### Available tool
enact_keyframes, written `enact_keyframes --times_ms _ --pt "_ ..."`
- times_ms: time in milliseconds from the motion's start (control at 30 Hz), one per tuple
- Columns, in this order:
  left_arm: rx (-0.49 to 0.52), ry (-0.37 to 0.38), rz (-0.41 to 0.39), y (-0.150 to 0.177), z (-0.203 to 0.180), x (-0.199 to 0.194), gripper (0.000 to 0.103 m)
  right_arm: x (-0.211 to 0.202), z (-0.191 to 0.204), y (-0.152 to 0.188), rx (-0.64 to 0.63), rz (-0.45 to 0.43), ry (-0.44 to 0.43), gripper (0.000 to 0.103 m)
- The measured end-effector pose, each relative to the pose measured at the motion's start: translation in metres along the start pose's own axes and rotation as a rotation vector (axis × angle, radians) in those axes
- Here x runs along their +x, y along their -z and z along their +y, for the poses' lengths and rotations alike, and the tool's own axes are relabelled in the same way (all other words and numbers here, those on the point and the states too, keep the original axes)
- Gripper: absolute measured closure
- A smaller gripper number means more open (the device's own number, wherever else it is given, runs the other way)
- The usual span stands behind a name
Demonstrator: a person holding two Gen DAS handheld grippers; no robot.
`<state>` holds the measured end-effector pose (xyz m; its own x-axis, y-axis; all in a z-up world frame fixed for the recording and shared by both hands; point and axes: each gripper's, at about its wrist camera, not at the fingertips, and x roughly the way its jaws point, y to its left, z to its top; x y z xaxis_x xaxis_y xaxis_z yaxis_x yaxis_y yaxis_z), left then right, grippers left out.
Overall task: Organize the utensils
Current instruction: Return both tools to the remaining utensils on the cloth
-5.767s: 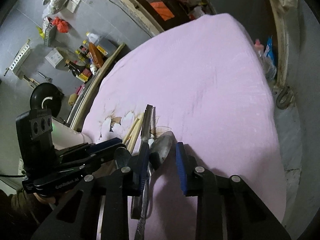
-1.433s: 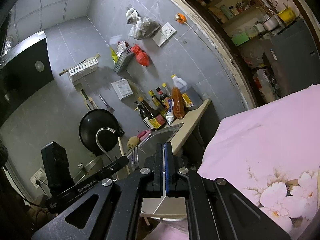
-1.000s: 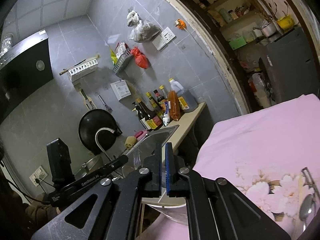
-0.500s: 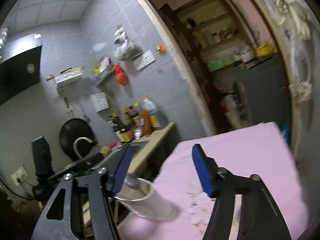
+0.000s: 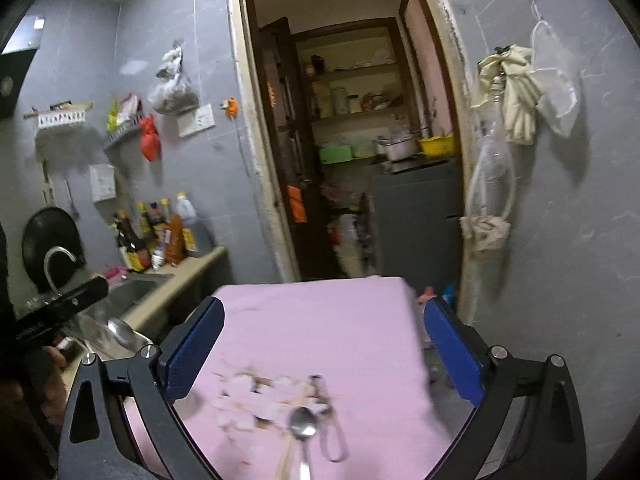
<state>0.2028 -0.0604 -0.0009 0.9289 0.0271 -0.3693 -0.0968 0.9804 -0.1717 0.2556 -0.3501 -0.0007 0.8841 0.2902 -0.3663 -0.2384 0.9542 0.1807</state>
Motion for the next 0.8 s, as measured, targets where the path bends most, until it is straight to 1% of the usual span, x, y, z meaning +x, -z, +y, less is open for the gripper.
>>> enact_keyframes --times_ms 100,267,467,600,800 --pt "0.007 0.000 0.005 0.007 -0.017 0.003 0.004 -0.005 -0.013 0.000 -0.032 0.005 0.029 0.004" --pt "0.010 0.001 0.005 0.016 -0.038 0.009 0.004 -0.007 -0.029 0.001 -0.054 -0.006 0.049 0.004" --pt "0.013 -0.012 0.007 0.030 -0.056 0.018 0.004 -0.002 -0.045 0.008 -0.048 -0.004 0.058 0.004" --pt "0.026 -0.011 0.045 0.043 -0.064 0.027 0.004 0.013 -0.057 0.025 -0.013 0.055 0.034 0.004" --pt "0.007 0.019 0.155 0.069 -0.067 0.051 0.004 0.041 -0.072 0.057 0.028 0.163 -0.011 0.004"
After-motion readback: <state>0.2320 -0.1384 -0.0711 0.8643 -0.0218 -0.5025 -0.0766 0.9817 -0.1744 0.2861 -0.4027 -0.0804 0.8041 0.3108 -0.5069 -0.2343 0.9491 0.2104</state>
